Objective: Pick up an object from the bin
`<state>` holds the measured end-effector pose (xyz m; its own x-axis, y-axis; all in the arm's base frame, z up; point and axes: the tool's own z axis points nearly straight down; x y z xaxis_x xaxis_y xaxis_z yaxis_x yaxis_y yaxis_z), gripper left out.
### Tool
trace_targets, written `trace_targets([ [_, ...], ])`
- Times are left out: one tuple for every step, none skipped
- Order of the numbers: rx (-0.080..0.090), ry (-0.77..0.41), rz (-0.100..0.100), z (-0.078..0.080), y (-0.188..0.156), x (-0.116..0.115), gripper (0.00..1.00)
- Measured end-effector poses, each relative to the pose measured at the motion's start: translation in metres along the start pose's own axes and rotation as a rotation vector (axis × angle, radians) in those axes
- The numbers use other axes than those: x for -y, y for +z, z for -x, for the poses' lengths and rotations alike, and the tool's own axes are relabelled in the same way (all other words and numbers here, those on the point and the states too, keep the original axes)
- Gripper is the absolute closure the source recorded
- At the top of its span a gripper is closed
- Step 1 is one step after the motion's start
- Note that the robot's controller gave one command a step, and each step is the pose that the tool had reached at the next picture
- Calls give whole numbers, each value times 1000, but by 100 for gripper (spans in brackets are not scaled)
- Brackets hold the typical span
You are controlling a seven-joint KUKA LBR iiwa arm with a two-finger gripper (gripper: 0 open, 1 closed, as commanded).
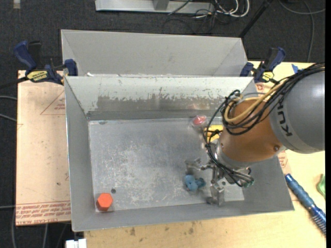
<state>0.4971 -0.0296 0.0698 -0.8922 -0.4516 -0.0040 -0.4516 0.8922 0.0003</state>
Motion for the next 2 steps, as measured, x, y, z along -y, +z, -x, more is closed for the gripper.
trace_targets([
  [-2,-1,1,0,-1,0,100],
  [8,20,-5,31,-174,2,100],
])
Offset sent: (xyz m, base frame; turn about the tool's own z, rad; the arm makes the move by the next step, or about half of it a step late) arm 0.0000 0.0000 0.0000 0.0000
